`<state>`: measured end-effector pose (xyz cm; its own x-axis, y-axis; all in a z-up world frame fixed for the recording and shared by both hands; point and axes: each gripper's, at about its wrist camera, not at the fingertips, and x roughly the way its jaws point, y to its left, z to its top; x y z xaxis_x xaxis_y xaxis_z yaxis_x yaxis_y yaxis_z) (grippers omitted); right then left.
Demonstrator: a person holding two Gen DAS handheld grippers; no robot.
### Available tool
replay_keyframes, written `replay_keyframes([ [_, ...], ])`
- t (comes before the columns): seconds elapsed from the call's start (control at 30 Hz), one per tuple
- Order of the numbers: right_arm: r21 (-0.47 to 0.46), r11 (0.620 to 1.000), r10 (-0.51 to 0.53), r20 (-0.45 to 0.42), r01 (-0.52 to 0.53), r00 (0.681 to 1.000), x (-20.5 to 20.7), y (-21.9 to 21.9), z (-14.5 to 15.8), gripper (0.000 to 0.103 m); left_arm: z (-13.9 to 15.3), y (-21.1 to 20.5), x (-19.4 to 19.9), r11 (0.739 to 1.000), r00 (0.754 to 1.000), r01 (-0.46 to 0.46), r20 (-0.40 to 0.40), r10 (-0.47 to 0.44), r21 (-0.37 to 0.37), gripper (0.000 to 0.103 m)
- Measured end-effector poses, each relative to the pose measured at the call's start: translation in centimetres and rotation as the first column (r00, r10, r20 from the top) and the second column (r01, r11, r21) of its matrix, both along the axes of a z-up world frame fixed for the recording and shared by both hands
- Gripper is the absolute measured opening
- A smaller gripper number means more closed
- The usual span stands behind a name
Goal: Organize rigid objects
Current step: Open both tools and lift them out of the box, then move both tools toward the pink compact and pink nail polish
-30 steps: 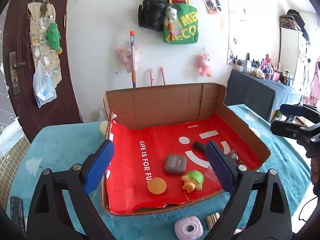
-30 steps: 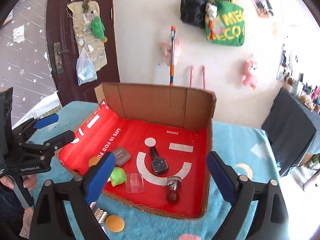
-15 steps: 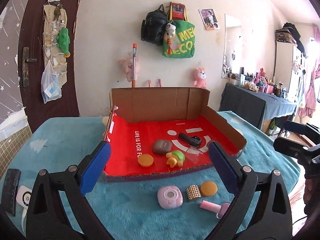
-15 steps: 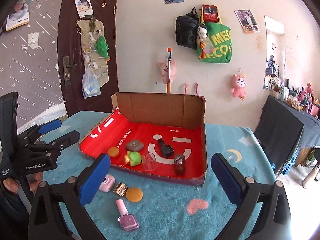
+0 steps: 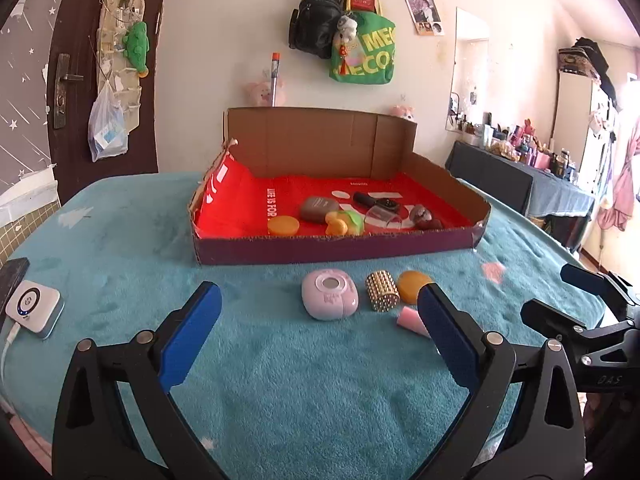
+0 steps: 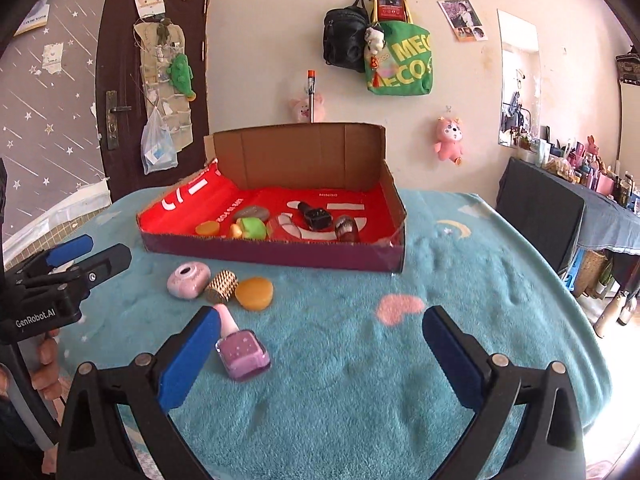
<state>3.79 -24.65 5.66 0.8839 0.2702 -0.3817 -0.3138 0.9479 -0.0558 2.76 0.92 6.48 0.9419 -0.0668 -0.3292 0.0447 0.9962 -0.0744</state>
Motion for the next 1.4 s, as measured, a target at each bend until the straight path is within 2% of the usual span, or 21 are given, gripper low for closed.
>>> replay_keyframes([
  [0.17, 0.038, 0.999, 0.016, -0.045, -0.014, 0.999, 0.4, 0.2, -1.9, 0.103, -1.9, -0.1, 0.1, 1.000, 0.998, -0.013, -0.054, 0.013, 0.014, 0.100],
  [0.57, 0.036, 0.999, 0.022, -0.103, -0.018, 0.994, 1.6, 1.0, -4.0, 0.103, -4.0, 0.3, 1.7, 1.000, 0.985, -0.028, -0.170, 0.028, 0.006, 0.100],
  [0.83, 0.018, 0.998, 0.066, -0.144, -0.064, 0.987, 2.8, 2.1, -4.4, 0.103, -3.2, 0.7, 2.9, 1.000, 0.980, -0.024, -0.195, 0.026, 0.014, 0.100],
  [1.13, -0.084, 0.990, 0.093, -0.201, -0.112, 0.975, 4.8, 5.0, -4.5, 0.103, -2.3, 1.0, 4.6, 1.000, 0.974, -0.012, -0.225, 0.017, 0.019, 0.100],
  [1.4, -0.113, 0.992, 0.022, -0.253, -0.052, 0.967, 7.2, 4.9, -3.9, 0.103, -1.7, 0.9, 6.3, 1.000, 0.966, 0.004, -0.260, 0.004, 0.028, 0.100],
])
